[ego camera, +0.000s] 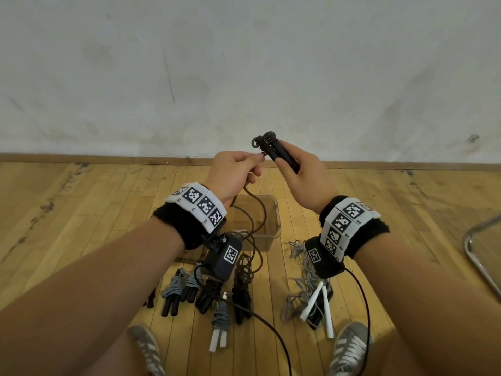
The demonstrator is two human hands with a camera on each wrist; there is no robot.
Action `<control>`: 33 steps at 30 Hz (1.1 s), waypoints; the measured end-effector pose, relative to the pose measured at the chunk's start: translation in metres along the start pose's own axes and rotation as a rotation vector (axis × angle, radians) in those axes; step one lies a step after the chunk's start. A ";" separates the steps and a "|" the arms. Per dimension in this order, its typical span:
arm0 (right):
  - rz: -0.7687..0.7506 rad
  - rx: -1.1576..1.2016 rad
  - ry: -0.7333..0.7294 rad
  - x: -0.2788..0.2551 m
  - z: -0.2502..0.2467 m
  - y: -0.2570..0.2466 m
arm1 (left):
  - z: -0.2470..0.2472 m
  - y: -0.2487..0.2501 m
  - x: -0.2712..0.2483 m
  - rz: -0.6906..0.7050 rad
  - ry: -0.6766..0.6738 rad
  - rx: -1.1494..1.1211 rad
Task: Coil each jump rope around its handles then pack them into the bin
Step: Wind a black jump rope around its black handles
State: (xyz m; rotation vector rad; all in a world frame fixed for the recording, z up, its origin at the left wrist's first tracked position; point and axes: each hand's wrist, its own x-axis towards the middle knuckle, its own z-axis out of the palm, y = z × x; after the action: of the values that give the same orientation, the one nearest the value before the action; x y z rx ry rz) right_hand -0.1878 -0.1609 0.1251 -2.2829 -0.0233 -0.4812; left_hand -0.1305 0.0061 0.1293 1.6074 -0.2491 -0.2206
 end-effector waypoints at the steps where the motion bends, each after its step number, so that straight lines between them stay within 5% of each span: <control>1: 0.000 -0.062 0.007 0.000 0.000 0.001 | 0.000 0.000 0.000 0.004 0.009 0.027; 6: -0.008 -0.334 0.035 -0.003 -0.003 -0.001 | 0.001 0.002 0.000 -0.021 0.039 0.054; 18: -0.173 -0.520 -0.014 -0.019 0.015 -0.014 | -0.001 0.002 0.005 -0.059 0.176 0.036; 26: 0.087 0.251 -0.190 -0.016 0.001 -0.027 | -0.004 0.008 0.006 -0.026 0.081 0.006; 33: 0.151 0.450 -0.208 -0.013 0.007 -0.027 | -0.009 0.011 0.004 -0.028 -0.028 -0.118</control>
State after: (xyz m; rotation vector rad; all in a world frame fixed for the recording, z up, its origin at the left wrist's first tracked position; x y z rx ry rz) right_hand -0.2018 -0.1354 0.1353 -1.8646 -0.0562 -0.1383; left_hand -0.1245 0.0135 0.1406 1.4929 -0.2311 -0.2749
